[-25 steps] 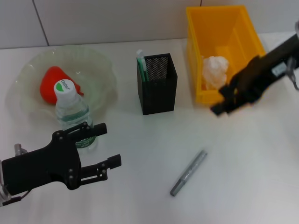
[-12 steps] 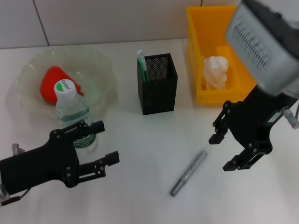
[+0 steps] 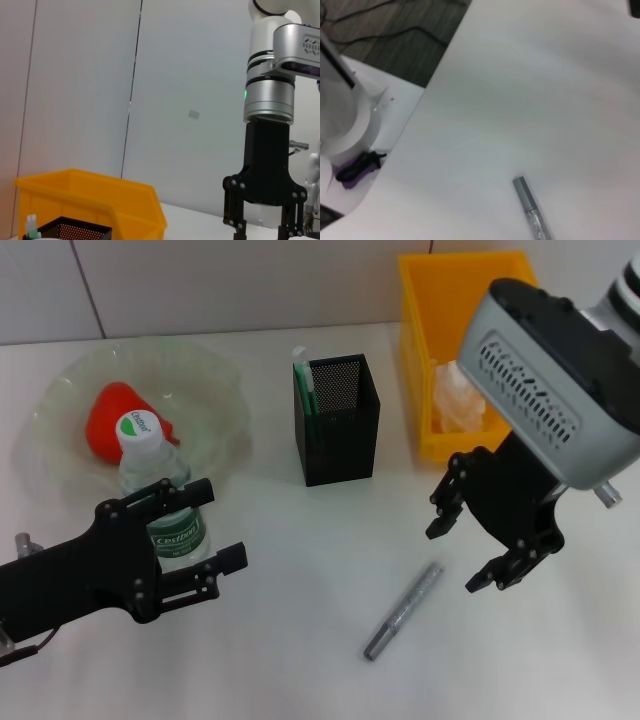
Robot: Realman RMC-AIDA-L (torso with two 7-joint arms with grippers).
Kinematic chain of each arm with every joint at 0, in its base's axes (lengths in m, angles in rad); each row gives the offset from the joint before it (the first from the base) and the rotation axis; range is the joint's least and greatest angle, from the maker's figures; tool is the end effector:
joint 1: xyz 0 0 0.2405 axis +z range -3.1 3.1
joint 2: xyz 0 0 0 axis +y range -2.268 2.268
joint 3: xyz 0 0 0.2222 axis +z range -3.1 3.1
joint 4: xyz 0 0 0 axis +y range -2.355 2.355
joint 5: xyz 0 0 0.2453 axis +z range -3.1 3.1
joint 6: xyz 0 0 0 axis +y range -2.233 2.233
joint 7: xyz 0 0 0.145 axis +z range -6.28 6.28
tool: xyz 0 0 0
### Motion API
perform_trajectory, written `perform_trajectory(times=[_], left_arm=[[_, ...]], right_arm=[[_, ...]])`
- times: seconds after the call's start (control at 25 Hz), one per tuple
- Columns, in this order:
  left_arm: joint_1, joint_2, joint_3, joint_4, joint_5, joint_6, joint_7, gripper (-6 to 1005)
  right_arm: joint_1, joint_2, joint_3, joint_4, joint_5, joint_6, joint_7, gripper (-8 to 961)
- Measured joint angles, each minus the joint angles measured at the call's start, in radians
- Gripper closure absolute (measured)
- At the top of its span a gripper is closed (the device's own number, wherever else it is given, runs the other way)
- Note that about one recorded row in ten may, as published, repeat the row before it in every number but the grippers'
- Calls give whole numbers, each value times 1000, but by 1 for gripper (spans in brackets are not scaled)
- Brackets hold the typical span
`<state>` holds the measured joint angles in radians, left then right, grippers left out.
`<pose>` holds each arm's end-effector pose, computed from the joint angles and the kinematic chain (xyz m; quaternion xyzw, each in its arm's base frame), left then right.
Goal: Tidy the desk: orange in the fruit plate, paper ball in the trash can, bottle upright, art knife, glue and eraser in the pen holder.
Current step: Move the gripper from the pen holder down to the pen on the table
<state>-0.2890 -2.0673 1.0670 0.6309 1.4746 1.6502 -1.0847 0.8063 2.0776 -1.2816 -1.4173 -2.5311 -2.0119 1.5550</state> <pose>-0.2578 0.2854 0.0011 -0.9119 -0.1239 -0.3671 0.1358 0.0778 0.3403 0.0456 0.9513 0.2019 0.2194 0.0778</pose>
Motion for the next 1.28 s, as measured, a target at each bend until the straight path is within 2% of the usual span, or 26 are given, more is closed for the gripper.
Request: perform_trajectory(times=[0.08, 0.28, 1.28], left_arm=[[0, 0, -1, -3, -1, -2, 0, 186], [4, -3, 0, -7, -2, -9, 3, 186], [-25, -7, 9, -34, -5, -55, 8, 186]], right_arm=[[35, -1, -26, 37, -9, 12, -26, 367], [70, -3, -85, 132, -55, 87, -86, 367], [126, -8, -173, 336, -26, 169, -311, 368]])
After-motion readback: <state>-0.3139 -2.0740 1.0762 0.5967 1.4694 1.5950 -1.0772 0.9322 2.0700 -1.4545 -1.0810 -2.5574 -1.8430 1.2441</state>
